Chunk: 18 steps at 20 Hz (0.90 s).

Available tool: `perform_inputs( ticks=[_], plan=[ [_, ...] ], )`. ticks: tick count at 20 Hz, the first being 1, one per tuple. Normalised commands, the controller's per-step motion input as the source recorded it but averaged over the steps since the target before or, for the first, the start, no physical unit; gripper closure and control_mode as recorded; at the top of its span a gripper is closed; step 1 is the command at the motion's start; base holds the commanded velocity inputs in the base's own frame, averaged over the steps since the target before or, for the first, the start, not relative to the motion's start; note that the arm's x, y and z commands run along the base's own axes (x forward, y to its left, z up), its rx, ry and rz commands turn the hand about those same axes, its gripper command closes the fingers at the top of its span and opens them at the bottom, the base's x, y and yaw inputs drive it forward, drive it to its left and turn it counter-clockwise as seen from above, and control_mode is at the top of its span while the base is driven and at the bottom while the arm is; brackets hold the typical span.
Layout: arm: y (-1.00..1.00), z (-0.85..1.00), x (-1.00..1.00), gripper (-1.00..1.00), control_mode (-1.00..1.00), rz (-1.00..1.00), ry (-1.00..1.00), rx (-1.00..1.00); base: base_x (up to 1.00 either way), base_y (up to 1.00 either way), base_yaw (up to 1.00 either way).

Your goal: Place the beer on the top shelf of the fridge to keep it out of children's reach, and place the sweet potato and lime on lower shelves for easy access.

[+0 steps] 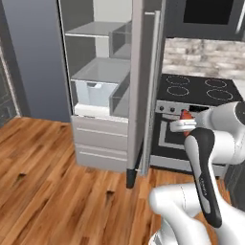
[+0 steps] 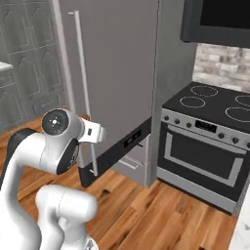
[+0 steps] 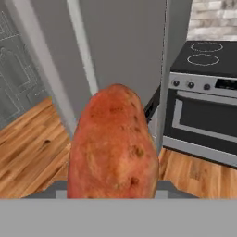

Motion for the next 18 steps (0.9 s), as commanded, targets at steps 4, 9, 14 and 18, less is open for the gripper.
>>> perform_inputs(
  ticks=[4,9,14,18],
  plan=[
    [0.0,0.0,0.0,1.0,1.0,0.0,0.0,0.0,-0.3,0.91,0.3],
    [0.0,0.0,0.0,1.0,1.0,0.0,0.0,0.0,0.01,1.0,0.18],
    [0.0,0.0,0.0,1.0,1.0,0.0,0.0,0.0,0.33,0.91,0.03],
    [0.0,0.0,0.0,1.0,1.0,0.0,0.0,0.0,0.67,0.45,-0.09]
  ],
)
